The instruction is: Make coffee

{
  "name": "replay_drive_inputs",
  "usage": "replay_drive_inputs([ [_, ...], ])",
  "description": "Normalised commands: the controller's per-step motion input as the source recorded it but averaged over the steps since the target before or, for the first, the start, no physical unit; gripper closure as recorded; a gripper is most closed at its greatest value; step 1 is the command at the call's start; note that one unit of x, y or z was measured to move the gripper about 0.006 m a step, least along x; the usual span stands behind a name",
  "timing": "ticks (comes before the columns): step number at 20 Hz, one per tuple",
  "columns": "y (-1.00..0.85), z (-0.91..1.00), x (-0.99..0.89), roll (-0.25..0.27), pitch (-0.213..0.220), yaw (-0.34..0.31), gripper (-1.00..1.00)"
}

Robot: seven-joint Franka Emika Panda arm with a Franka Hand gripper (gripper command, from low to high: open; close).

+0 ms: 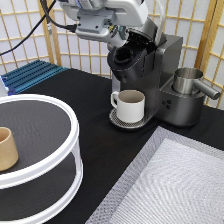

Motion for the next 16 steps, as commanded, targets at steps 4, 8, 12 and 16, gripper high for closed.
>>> replay_drive_inputs([
  [4, 0.13, -0.09, 0.15, 0.002, 0.007, -0.111, 1.0],
  [8, 0.23, -0.09, 0.1, 0.0, 0.029, -0.119, 1.0],
  [12, 0.45, 0.0, 0.08, 0.0, 0.044, -0.077, 1.0],
  [16, 0.26, -0.08, 0.0, 0.006, 0.037, -0.075, 1.0],
])
